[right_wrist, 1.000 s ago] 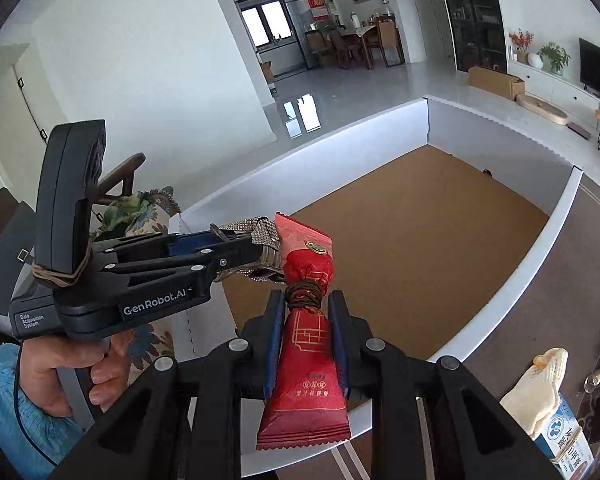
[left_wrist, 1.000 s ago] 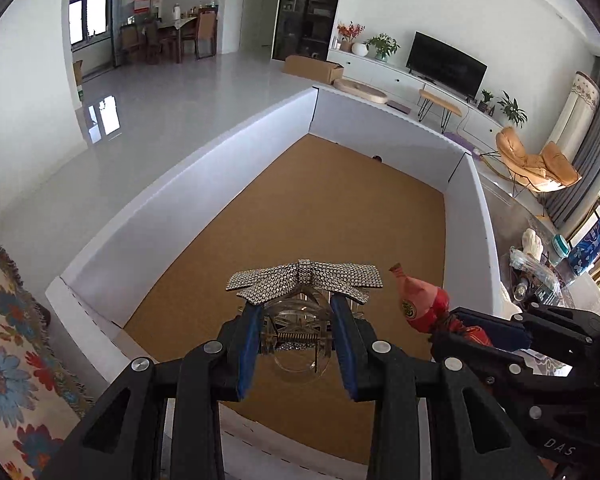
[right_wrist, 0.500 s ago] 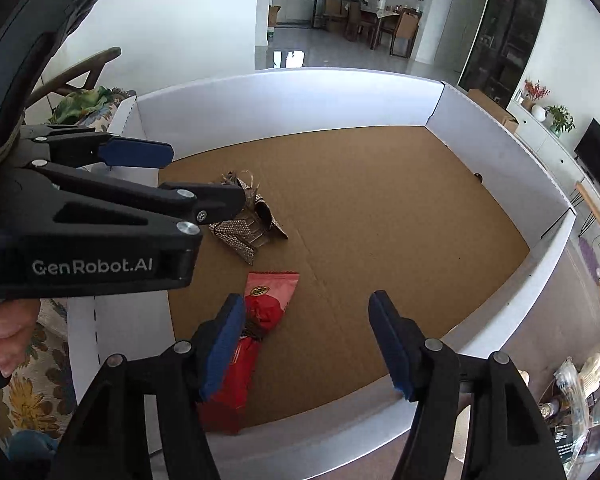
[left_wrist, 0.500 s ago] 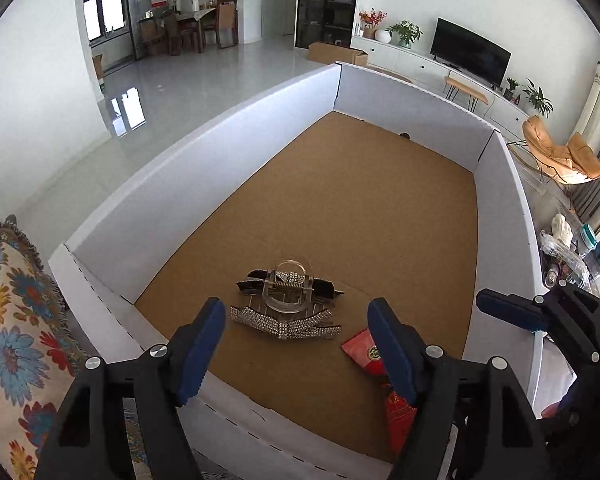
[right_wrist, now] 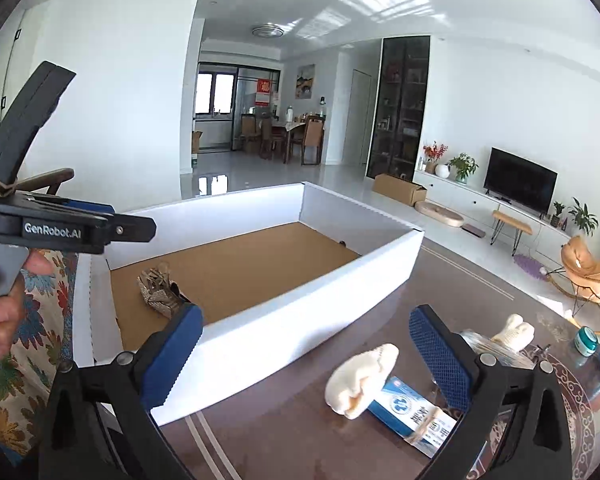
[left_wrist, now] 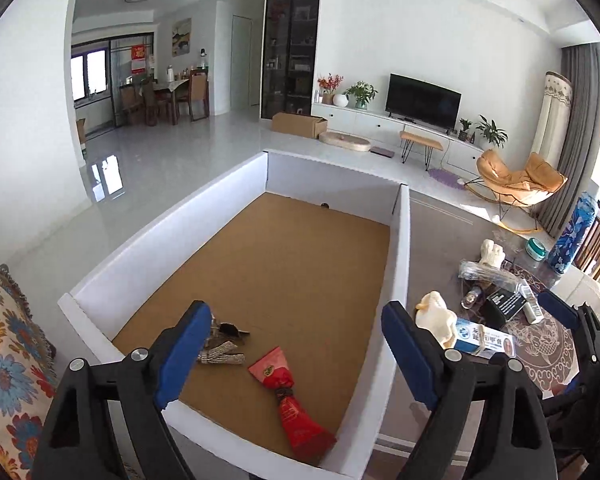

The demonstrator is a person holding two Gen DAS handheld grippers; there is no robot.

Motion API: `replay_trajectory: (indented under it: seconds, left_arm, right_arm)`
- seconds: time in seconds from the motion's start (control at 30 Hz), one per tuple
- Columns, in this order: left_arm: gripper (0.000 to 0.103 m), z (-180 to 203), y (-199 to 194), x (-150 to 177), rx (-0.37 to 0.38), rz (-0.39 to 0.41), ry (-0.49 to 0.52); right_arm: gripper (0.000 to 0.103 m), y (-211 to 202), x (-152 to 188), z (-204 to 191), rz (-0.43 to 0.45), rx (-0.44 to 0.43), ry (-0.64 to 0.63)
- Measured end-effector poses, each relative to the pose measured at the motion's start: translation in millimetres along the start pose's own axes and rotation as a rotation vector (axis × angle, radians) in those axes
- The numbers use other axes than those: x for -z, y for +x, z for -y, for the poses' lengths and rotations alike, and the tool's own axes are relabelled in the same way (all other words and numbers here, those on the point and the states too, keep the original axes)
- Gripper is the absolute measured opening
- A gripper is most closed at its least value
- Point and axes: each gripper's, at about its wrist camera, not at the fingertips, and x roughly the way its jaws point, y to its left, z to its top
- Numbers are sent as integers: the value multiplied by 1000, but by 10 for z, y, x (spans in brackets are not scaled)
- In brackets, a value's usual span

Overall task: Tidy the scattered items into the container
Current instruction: 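Return both tools to the table above the remaining items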

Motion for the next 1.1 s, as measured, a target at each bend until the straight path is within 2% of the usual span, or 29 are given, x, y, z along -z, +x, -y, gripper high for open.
replay_trajectory:
  seconds: [0.03, 0.1, 0.2, 0.3, 0.4, 0.5, 0.6, 1.1]
  left_arm:
    - [102, 160, -59, 30, 27, 9, 18]
    - [103, 485, -98, 111, 84, 1, 56]
    - [103, 969, 11, 303, 162, -67, 124]
    - [103, 1366, 233, 593, 173, -138, 188]
    - [103, 1641, 501, 879, 169, -219, 227]
    - [103, 1796, 689, 1107, 163, -281, 246]
    - [103, 1909, 796, 1261, 157, -303, 261]
    - [103, 1890, 1004, 1368, 139, -333, 251]
  right_arm:
    - [103, -61, 123, 170, -28, 30, 18]
    - [103, -147, 378, 511, -110, 88, 58]
    - [103, -244, 806, 1051, -246, 176, 126]
    - [103, -383, 1192, 1517, -334, 240, 206]
    - [103, -514, 1495, 1803, -391, 284, 273]
    - [103, -522, 1645, 1933, -434, 294, 307]
    - [103, -492, 1704, 1931, -448, 297, 311]
    - [103, -410, 1759, 1990, -499, 285, 369]
